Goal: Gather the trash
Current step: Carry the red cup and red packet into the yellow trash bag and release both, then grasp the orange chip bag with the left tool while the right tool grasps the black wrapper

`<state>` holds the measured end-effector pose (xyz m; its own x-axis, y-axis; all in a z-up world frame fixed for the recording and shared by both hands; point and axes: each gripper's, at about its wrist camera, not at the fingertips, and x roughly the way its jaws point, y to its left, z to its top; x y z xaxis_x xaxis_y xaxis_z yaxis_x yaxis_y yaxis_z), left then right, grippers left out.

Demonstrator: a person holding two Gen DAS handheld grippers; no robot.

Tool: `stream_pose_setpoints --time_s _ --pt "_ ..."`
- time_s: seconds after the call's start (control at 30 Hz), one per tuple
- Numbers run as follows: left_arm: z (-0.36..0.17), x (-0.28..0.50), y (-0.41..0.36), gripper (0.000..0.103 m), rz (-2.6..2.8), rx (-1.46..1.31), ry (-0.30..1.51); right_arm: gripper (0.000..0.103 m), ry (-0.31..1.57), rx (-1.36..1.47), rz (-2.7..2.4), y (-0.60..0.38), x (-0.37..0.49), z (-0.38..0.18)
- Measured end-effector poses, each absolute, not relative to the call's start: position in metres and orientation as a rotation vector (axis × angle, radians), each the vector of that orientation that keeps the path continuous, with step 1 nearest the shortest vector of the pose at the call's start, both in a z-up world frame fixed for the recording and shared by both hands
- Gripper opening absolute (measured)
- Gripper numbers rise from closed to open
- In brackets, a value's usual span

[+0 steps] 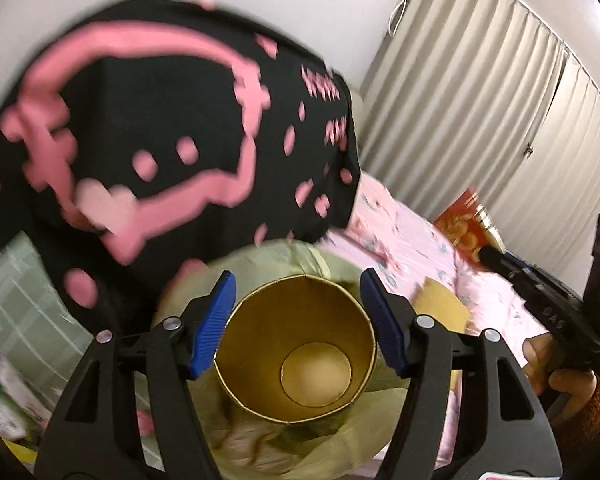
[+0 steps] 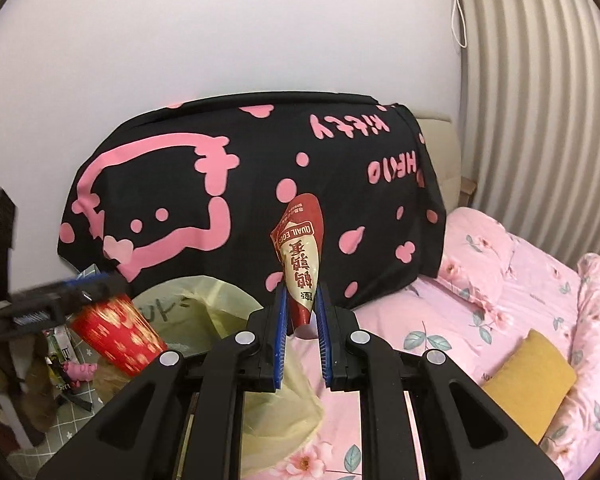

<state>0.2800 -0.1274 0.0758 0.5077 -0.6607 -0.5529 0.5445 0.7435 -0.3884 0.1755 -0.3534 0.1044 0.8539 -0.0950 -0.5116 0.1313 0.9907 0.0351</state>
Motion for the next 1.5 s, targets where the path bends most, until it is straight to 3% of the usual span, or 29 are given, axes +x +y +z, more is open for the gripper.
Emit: stream_pose_setpoints --time_s 0.13,0.23,0.47,0.73,0.9,1.33,1.43,1.5 --pt "0.065 0.285 -0.13 0.063 -0.695 -0.203 0.783 0.015 0.543 0.064 -0.099 -0.351 0.172 0.1" --pt "0.07 0.285 -0.116 0.072 -0.663 -0.219 0.757 0.015 0.555 0.063 -0.071 -0.344 0.177 0.095" --pt "0.078 0.267 -0.063 0.073 -0.507 -0.204 0.715 0.014 0.592 0.068 0.052 -0.308 0.194 0.08" --pt "0.047 0.223 0.005 0.073 -0.357 -0.232 0.747 0.015 0.683 0.064 0.117 -0.274 0.211 0.051" --pt "0.024 0.205 0.032 0.073 -0.313 -0.265 0.796 0.034 0.718 0.072 0.115 -0.268 0.217 0.038" --pt "0.022 0.178 0.084 0.073 -0.164 -0.252 0.739 0.042 0.668 -0.006 0.091 -0.23 0.212 0.049" --pt "0.022 0.174 0.098 0.073 -0.141 -0.262 0.733 0.056 0.665 -0.021 0.096 -0.224 0.218 0.049" --pt "0.022 0.171 0.105 0.073 -0.128 -0.266 0.731 0.056 0.675 -0.022 0.089 -0.224 0.221 0.047"
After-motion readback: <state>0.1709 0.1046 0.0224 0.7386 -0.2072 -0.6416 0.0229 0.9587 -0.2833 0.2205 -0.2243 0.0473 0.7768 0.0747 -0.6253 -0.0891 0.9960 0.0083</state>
